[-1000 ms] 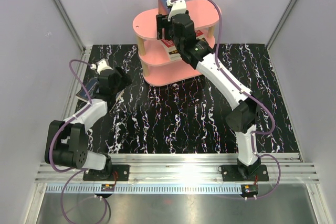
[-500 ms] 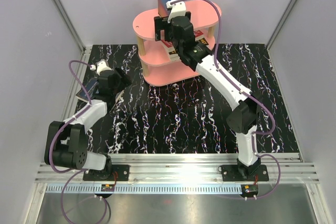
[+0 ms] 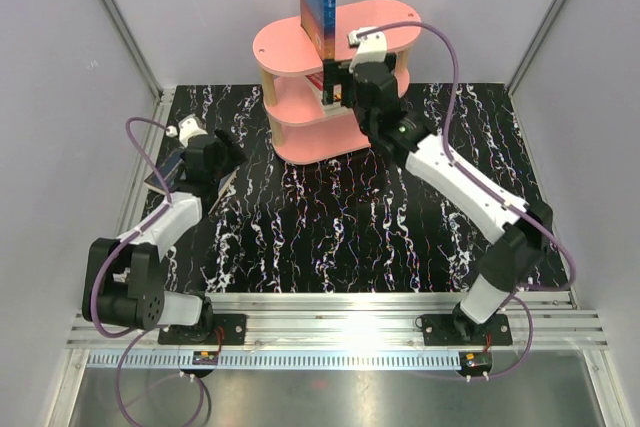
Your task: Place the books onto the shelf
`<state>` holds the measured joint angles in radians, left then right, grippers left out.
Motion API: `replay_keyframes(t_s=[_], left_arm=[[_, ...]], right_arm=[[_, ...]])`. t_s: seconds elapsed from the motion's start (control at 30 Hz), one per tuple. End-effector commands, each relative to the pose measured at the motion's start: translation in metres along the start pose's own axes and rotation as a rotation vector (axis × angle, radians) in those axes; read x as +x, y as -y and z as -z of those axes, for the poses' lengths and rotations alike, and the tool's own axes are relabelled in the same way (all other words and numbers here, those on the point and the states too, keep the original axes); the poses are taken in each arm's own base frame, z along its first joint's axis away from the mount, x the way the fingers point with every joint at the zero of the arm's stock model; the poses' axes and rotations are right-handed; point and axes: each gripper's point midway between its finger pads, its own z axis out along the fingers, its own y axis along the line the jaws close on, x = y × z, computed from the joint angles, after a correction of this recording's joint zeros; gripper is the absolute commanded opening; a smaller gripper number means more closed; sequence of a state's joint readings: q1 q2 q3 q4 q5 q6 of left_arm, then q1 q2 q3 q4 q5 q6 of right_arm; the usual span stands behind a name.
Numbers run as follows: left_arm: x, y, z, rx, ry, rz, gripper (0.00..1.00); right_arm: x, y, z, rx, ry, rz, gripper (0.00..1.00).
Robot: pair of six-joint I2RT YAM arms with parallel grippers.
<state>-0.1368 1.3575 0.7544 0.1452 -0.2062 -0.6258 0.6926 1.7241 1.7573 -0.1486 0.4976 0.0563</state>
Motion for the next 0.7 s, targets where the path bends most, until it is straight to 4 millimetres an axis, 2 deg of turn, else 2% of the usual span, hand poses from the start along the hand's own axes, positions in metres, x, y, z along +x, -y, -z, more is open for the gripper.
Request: replay_keyframes(t_s=[0.0,0.03,0.1,0.13,0.17,0.2,0.23,0.27,0.3,0.33,0.37,0.4,0.43,0.47,0.5,0.53,0.57,0.63,0.67], left_arm=[[-0.017,-0.018,0.007,-0.093,0.072,0.021,0.78],[-0.024,-0.027,0.008,-0.144,0.097,0.028,0.79],[-0.023,-0.048,0.006,-0.221,0.079,0.021,0.81],[-0.030,-0.066,0.003,-0.271,0.090,0.038,0.82],[-0.033,-0.075,0.000,-0.298,0.083,0.047,0.82],[-0.033,-0.081,-0.004,-0.315,0.077,0.067,0.82],[-0.032,-0.110,-0.014,-0.380,0.052,0.103,0.82],[-0.042,-0.113,-0.021,-0.381,0.060,0.133,0.82],[-0.042,-0.120,-0.029,-0.393,0.047,0.155,0.81],[-0.036,-0.135,-0.040,-0.425,0.020,0.178,0.81],[-0.040,-0.139,-0.047,-0.437,0.022,0.185,0.80],[-0.057,-0.137,-0.056,-0.432,0.050,0.176,0.80],[-0.067,-0.144,-0.061,-0.456,0.068,0.168,0.80],[-0.062,-0.157,-0.073,-0.493,0.049,0.154,0.80],[-0.073,-0.160,-0.077,-0.514,0.058,0.146,0.80],[-0.076,-0.180,-0.079,-0.562,0.061,0.173,0.79],[-0.071,-0.190,-0.085,-0.572,0.049,0.202,0.79],[-0.069,-0.205,-0.090,-0.562,0.044,0.272,0.76],[-0.074,-0.205,-0.097,-0.539,0.071,0.284,0.76]], right_arm=[[-0.023,0.005,0.052,0.040,0.072,-0.081,1.00],[0.011,-0.013,0.070,0.039,0.038,-0.032,1.00],[0.010,-0.029,0.100,-0.002,0.086,-0.055,1.00],[0.036,-0.048,0.116,-0.046,0.042,-0.041,1.00],[0.060,-0.054,0.124,-0.060,-0.026,-0.074,1.00],[0.071,-0.060,0.133,-0.089,-0.058,-0.097,1.00],[0.098,-0.065,0.139,-0.112,-0.115,-0.089,1.00],[0.116,-0.074,0.149,-0.138,-0.161,-0.114,1.00],[0.126,-0.077,0.154,-0.153,-0.183,-0.122,1.00],[0.151,-0.081,0.160,-0.177,-0.237,-0.102,1.00],[0.165,-0.084,0.167,-0.189,-0.278,-0.110,1.00],[0.175,-0.086,0.171,-0.195,-0.305,-0.105,1.00],[0.187,-0.085,0.176,-0.199,-0.335,-0.096,1.00],[0.193,-0.086,0.182,-0.205,-0.359,-0.103,1.00],[0.193,-0.086,0.187,-0.217,-0.364,-0.111,1.00],[0.204,-0.083,0.192,-0.224,-0.385,-0.111,1.00],[0.206,-0.083,0.194,-0.230,-0.392,-0.135,1.00],[0.216,-0.079,0.203,-0.250,-0.423,-0.145,1.00],[0.220,-0.078,0.206,-0.256,-0.437,-0.143,1.00]])
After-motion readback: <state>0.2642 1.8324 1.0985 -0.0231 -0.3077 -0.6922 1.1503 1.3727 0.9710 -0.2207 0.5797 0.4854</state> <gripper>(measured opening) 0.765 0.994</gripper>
